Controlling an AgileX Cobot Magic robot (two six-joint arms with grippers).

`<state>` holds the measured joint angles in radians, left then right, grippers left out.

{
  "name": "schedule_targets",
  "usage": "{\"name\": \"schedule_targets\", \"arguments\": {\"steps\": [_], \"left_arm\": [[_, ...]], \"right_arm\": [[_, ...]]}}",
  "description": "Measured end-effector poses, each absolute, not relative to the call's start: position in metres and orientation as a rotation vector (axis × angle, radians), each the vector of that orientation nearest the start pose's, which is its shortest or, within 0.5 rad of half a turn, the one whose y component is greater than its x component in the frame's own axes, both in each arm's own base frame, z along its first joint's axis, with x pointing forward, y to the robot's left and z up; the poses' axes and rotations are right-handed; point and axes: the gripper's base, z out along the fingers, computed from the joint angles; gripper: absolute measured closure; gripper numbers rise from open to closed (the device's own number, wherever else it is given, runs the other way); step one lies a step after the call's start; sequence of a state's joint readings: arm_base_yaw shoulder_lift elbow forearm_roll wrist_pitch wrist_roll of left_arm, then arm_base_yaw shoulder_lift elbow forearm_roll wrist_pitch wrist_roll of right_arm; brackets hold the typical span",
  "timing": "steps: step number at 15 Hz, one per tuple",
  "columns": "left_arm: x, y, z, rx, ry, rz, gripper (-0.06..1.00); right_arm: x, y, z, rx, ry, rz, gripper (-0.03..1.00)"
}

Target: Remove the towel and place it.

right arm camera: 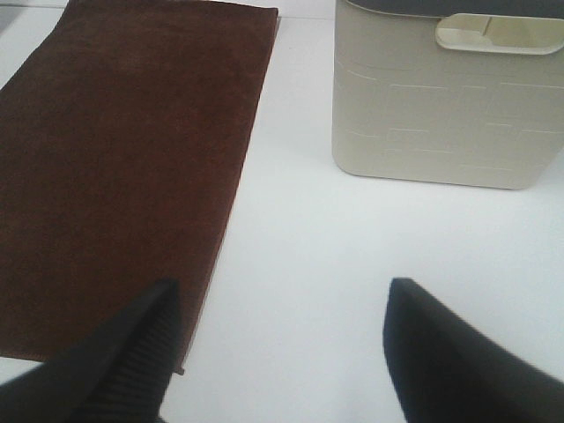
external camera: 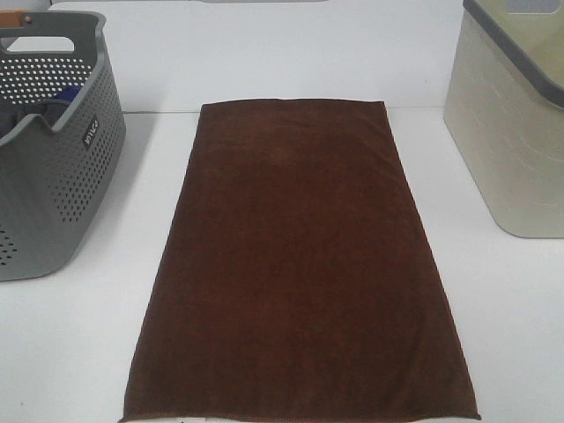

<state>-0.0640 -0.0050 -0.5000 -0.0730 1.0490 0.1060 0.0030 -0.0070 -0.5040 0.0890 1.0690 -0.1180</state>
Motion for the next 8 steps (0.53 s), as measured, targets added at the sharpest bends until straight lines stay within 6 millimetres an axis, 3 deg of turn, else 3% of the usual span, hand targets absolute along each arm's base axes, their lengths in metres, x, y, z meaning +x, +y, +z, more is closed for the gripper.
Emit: {"name": "schedule_targets", "arguments": {"steps": [8], "left_arm": [[-0.0057, -0.0054, 0.2784, 0.175, 2.018, -0.061, 0.42]], "right_arm": [[-0.007, 0.0071, 0.2779, -0.128, 2.035, 0.034, 0.33]]}}
